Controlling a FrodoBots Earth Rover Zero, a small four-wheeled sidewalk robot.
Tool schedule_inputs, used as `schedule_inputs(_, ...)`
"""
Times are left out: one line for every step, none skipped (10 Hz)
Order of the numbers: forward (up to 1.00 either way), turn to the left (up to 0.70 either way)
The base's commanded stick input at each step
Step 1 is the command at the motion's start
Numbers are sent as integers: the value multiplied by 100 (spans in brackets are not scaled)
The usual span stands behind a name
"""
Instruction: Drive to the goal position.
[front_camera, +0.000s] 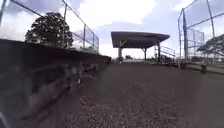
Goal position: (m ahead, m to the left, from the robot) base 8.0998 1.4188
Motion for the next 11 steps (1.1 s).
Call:
schedule_inputs(70,1)
schedule_inputs(70,1)
schedule_inputs(70,1)
schedule_inputs(70,1)
schedule_inputs(70,1)
schedule_inputs(70,1)
schedule_inputs(70,1)
schedule_inputs(70,1)
schedule_inputs(70,1)
schedule_inputs(70,1)
schedule_inputs(70,1)
